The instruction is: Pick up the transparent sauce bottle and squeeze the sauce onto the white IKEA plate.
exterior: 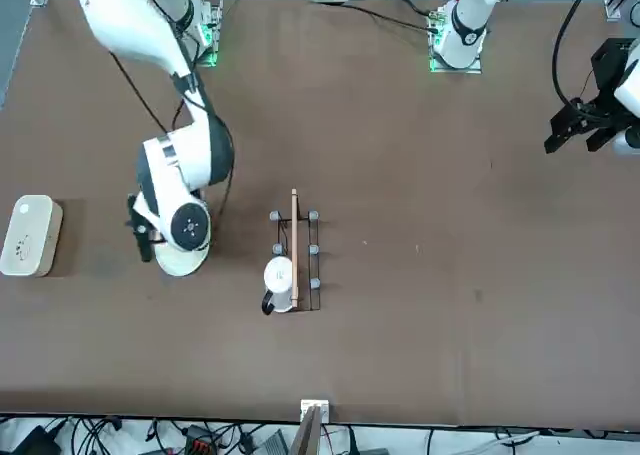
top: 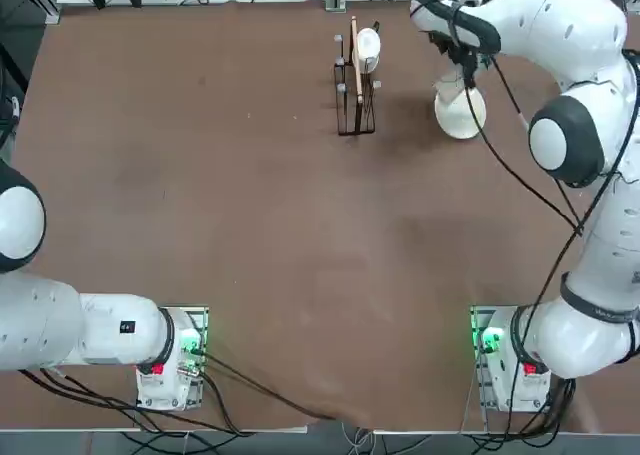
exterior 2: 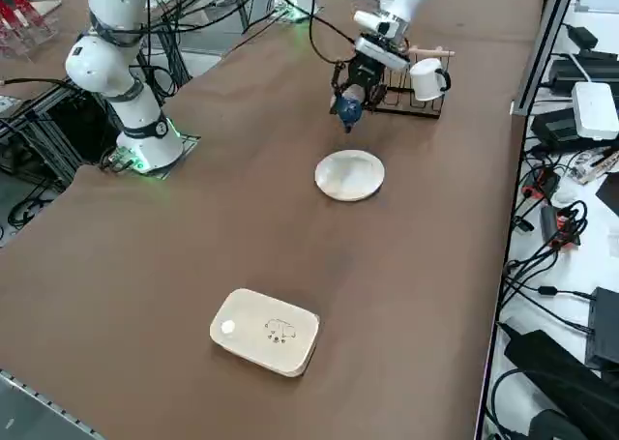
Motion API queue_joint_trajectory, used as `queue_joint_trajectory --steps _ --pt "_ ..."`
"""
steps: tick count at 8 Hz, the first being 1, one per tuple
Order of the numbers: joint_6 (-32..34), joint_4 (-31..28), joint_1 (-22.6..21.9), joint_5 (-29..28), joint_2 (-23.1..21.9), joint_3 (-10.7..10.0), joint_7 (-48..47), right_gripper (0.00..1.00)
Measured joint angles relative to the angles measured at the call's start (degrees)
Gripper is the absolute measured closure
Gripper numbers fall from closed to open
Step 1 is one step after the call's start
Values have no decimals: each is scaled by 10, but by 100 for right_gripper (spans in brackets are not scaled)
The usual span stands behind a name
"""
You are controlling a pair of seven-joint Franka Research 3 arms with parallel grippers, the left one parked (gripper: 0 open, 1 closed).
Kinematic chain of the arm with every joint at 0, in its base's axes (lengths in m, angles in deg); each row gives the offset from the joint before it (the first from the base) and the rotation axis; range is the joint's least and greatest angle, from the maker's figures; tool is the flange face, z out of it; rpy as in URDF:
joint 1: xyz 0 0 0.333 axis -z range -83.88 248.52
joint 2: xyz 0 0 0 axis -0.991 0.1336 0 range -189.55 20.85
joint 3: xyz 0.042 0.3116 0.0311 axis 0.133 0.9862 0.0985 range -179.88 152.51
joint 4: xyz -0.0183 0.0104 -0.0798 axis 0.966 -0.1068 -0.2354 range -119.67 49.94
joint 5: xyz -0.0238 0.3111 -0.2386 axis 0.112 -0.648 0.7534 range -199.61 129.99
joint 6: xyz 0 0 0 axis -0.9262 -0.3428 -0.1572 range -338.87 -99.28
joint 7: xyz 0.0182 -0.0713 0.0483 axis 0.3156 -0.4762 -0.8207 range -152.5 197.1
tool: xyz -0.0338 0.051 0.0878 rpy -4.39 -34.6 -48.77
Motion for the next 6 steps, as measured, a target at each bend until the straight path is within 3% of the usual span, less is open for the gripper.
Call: queue_joint_trajectory --steps 4,6 --pt "-10 0 17 -192 11 -1 87 60" --pt "-12 0 30 -232 34 -1 108 60"
